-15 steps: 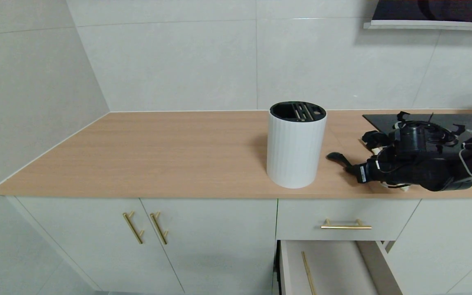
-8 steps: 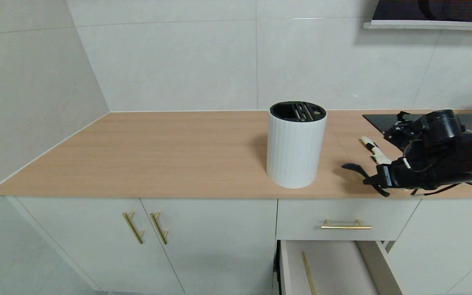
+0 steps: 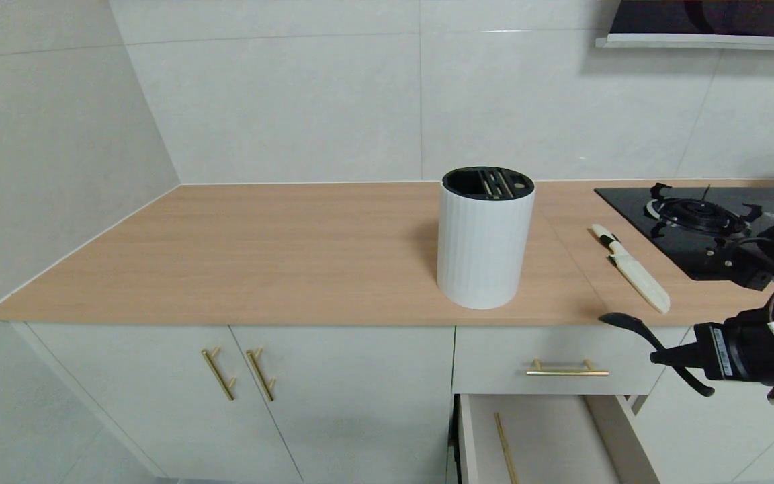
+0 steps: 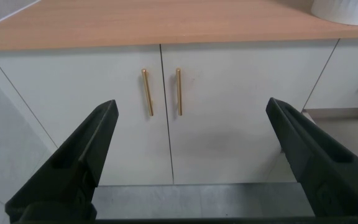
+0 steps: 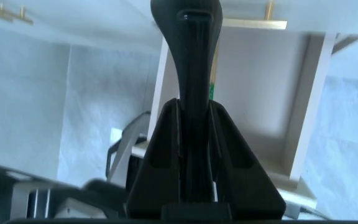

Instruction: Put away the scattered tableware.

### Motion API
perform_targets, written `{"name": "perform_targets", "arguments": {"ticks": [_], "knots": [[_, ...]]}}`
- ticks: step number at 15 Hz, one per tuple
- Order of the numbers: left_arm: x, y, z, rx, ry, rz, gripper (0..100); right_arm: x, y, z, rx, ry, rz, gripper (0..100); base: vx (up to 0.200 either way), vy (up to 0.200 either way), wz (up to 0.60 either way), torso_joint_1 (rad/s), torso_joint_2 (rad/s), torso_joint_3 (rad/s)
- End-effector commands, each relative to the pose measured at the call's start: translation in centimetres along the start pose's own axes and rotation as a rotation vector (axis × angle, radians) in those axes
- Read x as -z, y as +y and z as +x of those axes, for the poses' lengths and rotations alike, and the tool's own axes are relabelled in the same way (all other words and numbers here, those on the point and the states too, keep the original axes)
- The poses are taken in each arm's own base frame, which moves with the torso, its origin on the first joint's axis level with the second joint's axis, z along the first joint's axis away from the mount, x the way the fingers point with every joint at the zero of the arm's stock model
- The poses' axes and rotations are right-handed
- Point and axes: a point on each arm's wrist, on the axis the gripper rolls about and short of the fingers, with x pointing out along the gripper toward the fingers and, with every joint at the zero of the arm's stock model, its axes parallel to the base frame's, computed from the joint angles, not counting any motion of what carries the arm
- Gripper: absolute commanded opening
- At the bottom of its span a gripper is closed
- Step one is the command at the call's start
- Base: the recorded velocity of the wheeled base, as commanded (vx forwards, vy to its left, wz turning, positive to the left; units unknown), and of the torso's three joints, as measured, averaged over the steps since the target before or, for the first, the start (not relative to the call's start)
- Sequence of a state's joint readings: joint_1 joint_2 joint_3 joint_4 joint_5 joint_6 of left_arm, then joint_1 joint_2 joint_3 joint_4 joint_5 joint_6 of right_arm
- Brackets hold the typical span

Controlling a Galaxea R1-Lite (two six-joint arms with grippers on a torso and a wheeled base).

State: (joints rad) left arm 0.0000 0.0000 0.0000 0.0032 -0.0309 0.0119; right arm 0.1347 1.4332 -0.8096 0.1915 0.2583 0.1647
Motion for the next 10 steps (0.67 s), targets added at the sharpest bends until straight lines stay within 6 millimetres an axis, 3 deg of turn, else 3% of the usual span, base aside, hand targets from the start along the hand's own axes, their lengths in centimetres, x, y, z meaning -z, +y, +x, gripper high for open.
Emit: {"name": "perform_targets", "arguments": {"ticks": [1, 3, 10], "knots": [[0.0, 0.0, 0.0, 0.000, 0.000, 0.000, 100, 1.5, -0.1, -0.2, 0.002, 0.024, 0.001, 0, 0.000, 0.000, 0.00, 0.000, 0.00, 0.000], [0.0, 0.0, 0.0, -0.002, 0.000, 0.000, 100, 2.1, -0.2, 1.3, 0.001, 0.070, -0.004, 0, 0.000, 0.000, 0.00, 0.000, 0.00, 0.000], [0.0, 0.0, 0.0, 0.000, 0.000, 0.000, 100, 3.4, -0.3, 3.7, 0.000, 0.109, -0.028, 0, 0.000, 0.000, 0.00, 0.000, 0.00, 0.000]]}}
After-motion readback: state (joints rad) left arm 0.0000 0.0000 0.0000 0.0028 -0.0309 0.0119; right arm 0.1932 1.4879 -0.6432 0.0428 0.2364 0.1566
